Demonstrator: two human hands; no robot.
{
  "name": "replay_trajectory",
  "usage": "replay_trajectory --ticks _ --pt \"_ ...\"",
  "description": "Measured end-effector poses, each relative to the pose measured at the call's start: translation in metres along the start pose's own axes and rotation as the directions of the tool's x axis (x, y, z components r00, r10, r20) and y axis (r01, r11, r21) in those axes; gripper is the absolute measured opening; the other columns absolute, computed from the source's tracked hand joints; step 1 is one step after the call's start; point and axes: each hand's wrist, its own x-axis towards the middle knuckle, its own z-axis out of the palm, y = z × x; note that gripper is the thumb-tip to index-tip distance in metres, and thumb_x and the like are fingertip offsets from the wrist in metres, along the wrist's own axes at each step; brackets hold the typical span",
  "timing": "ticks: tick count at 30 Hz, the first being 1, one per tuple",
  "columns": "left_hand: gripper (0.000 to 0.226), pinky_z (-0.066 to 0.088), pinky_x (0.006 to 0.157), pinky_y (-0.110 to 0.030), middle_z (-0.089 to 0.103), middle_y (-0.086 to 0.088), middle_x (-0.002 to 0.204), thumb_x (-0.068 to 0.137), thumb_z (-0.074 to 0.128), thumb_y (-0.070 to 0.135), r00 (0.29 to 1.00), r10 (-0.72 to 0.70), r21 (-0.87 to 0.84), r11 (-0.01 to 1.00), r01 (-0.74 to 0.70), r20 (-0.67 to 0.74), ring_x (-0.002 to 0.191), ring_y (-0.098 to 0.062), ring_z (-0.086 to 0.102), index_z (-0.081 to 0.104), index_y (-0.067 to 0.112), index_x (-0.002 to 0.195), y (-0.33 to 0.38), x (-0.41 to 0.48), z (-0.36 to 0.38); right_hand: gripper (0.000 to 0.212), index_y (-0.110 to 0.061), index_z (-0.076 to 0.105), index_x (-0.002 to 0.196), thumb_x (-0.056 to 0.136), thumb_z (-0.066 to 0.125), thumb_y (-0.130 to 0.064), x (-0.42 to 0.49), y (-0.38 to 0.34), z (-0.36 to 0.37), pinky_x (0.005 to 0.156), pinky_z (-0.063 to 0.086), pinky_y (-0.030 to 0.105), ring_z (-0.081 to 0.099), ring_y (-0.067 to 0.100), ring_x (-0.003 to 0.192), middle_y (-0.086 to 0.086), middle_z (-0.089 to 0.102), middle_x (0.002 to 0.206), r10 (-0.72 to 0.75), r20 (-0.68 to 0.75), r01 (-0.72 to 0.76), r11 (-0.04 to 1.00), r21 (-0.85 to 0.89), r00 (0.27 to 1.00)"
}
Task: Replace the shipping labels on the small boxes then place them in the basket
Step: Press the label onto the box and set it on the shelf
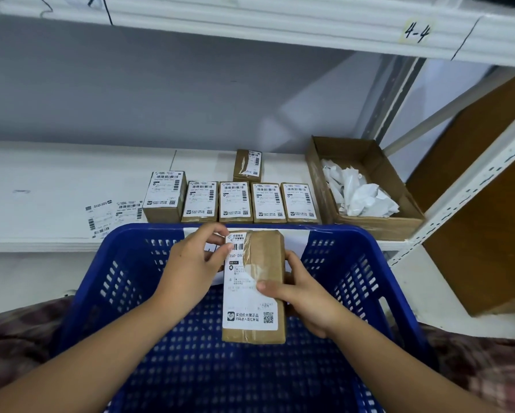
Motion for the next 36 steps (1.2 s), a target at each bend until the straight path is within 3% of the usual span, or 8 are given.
replay_trajectory --ticks 8,14,16,20,25,29,36 --pt "0.012 0.057 0.068 -0.044 0.067 0.01 0.086 0.089 0.062 0.02 0.999 -0.013 -0.04 0.999 0.011 -0.038 0.065 -0.012 0.068 0.056 0.029 0.083 -0.007 0.003 0.0 0.07 -0.035 0.04 0.127 0.075 0.081 -0.012 -0.001 0.002 0.004 0.089 0.056 0.047 0.07 0.024 0.103 0.007 0.067 0.119 -0.013 0.028 0.014 1.0 -0.028 1.0" --pt "0.016 0.056 0.072 -0.042 0.061 0.01 0.089 0.091 0.059 0.018 1.0 -0.016 -0.012 1.0 0.016 -0.021 0.068 -0.017 0.064 0.055 0.024 0.078 -0.006 0.007 -0.002 0.092 -0.038 0.036 0.133 0.056 0.087 -0.037 0.002 0.002 0.003 0.092 0.055 0.049 0.069 0.021 0.105 0.004 0.066 0.121 -0.041 0.034 0.045 0.994 -0.098 0.999" --pt "0.017 0.051 0.074 -0.035 0.056 0.013 0.091 0.092 0.057 0.018 0.999 0.011 0.057 0.998 -0.009 -0.035 0.064 -0.012 0.057 0.053 0.024 0.077 -0.006 0.007 -0.002 0.095 -0.037 0.035 0.135 0.056 0.087 -0.038 0.002 0.002 0.003 0.093 0.054 0.049 0.068 0.021 0.106 0.004 0.066 0.122 -0.044 0.043 0.048 0.993 -0.103 0.998" --pt "0.013 0.039 0.062 -0.018 0.042 0.015 0.091 0.096 0.05 0.018 0.992 0.104 0.176 0.98 -0.09 -0.075 0.07 -0.006 0.049 0.049 0.021 0.083 -0.009 0.002 0.001 0.094 -0.036 0.035 0.136 0.056 0.085 -0.038 0.001 0.004 0.007 0.093 0.055 0.045 0.069 0.02 0.105 0.003 0.066 0.122 -0.053 0.045 0.056 0.996 -0.068 0.998" --pt "0.011 0.037 0.063 -0.012 0.04 0.016 0.09 0.097 0.045 0.016 0.985 0.162 0.198 0.969 -0.148 -0.054 0.077 -0.009 0.05 0.045 0.019 0.086 -0.008 -0.001 0.003 0.073 -0.037 0.04 0.13 0.07 0.077 -0.057 -0.004 0.0 0.015 0.082 0.057 0.029 0.07 0.014 0.102 -0.002 0.068 0.119 -0.052 -0.011 0.051 0.998 -0.038 0.999" --pt "0.012 0.035 0.06 -0.012 0.042 0.013 0.087 0.097 0.044 0.015 0.983 0.183 0.194 0.965 -0.175 -0.024 0.068 -0.007 0.045 0.043 0.017 0.086 -0.007 -0.007 0.006 0.043 -0.035 0.046 0.124 0.087 0.066 -0.041 -0.005 0.002 0.017 0.091 0.056 0.038 0.07 0.015 0.1 -0.003 0.069 0.116 -0.05 -0.085 0.043 0.996 -0.078 0.995" --pt "0.012 0.036 0.061 -0.016 0.04 0.014 0.088 0.098 0.043 0.011 0.977 0.21 0.236 0.949 -0.21 0.026 0.07 -0.008 0.045 0.042 0.016 0.087 -0.011 -0.011 0.009 0.039 -0.031 0.047 0.125 0.091 0.06 -0.043 -0.005 0.004 0.019 0.092 0.055 0.039 0.07 0.013 0.096 -0.006 0.069 0.11 -0.049 -0.168 0.022 0.986 -0.163 0.985"
